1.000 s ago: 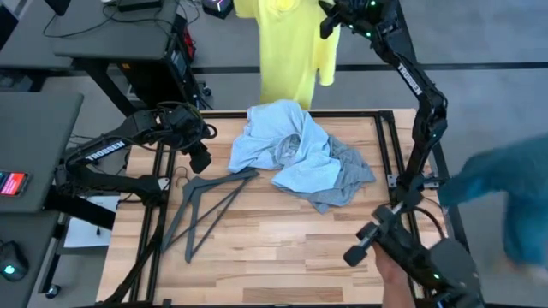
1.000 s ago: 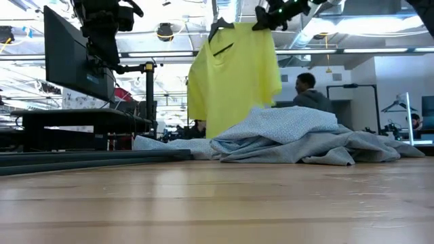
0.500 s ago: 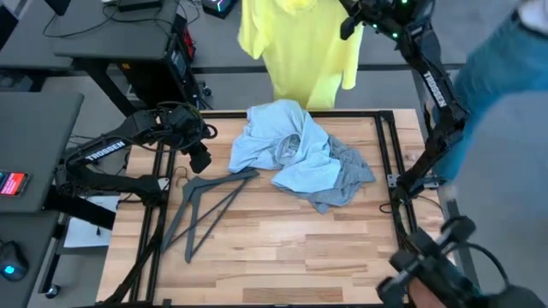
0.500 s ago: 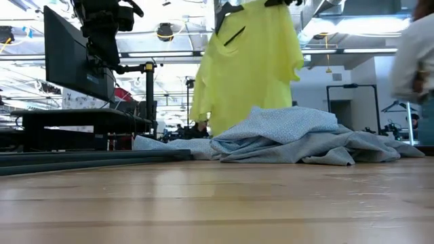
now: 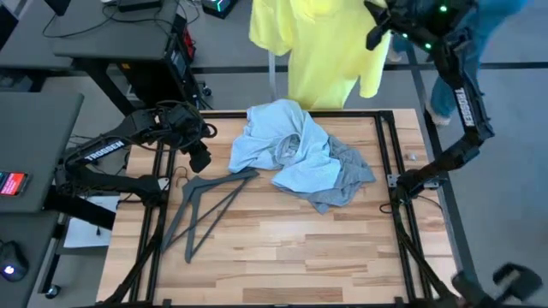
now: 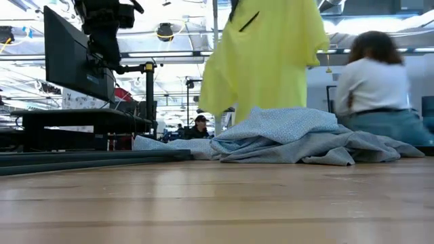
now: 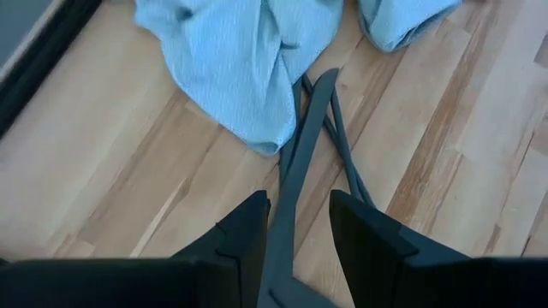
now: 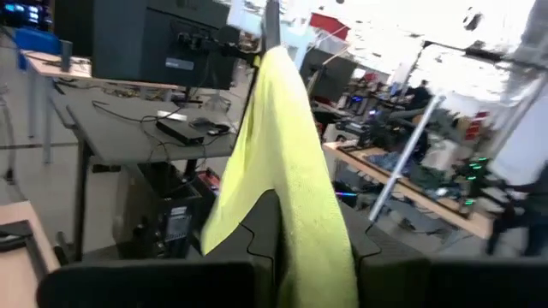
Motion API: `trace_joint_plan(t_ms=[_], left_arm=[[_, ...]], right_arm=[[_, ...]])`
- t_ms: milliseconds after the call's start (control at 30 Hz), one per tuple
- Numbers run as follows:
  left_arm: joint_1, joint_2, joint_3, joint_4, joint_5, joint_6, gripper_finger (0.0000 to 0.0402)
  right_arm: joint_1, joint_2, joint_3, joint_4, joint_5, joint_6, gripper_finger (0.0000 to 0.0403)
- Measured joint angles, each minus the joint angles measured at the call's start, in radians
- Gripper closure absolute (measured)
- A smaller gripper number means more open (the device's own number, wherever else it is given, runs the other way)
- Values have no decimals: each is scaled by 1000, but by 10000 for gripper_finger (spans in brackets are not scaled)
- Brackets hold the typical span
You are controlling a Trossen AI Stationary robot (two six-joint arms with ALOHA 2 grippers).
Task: Hang clothes
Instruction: Unhang the yellow shirt from the rack
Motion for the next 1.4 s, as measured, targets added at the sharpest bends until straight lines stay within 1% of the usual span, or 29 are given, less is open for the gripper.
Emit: trace_joint_plan(t_ms=[167, 367, 500, 633, 733, 900, 1133, 1200, 1267, 1333, 1400], left_arm=[[-21, 0, 119, 24, 0, 20, 289], [-63, 0, 259, 110, 0, 63, 289], [-106, 33, 355, 131, 0, 88, 289], [-157, 109, 473, 131, -4, 120, 289], [-192, 189, 567, 132, -12, 142, 289], [-223, 334, 732, 131, -26, 196, 289], [-256, 489, 946, 116, -42, 284, 289], [-267, 520, 994, 118, -35, 314, 289], [-279, 542, 1027, 117, -34, 344, 287], [-286, 564, 1047, 125, -41, 365, 282], [-287, 582, 1057, 118, -46, 378, 273]], right_arm=[[131, -75, 0, -5, 83, -8, 370], [264, -123, 0, -25, 120, 0, 373], [347, -135, 0, -37, 128, -3, 374], [441, -147, 0, -40, 115, -1, 376], [522, -157, 5, -65, 116, -2, 377], [670, -170, 8, -78, 115, 33, 377], [879, -166, 8, -178, 117, 100, 377], [920, -160, 8, -220, 133, 120, 377], [958, -156, 8, -249, 172, 136, 377], [993, -152, 8, -272, 212, 137, 377], [1010, -149, 8, -285, 230, 138, 377]])
